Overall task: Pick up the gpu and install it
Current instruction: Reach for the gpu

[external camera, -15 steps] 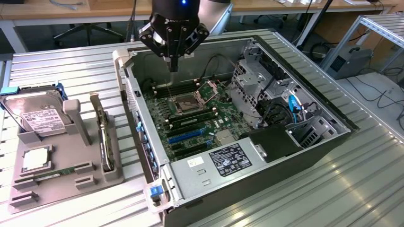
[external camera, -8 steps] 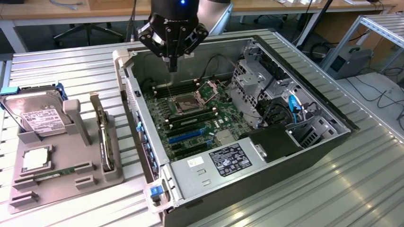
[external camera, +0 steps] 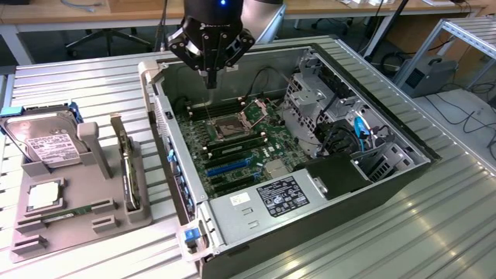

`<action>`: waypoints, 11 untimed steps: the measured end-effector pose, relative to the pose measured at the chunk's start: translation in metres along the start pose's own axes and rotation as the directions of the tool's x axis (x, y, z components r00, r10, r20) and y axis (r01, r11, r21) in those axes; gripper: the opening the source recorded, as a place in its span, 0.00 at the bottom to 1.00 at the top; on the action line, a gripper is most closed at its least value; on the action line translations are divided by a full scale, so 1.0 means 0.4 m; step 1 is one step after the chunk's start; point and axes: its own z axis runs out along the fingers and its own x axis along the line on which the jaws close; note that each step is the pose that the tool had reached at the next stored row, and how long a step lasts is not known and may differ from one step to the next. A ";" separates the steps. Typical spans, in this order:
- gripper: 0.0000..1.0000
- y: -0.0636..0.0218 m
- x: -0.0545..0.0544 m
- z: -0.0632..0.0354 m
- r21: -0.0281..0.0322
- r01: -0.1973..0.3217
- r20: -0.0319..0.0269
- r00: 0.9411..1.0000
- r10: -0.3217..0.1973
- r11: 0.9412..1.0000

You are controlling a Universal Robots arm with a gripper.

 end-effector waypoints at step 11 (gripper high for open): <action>0.11 0.000 0.006 0.000 0.000 0.000 0.000 1.000 0.000 1.000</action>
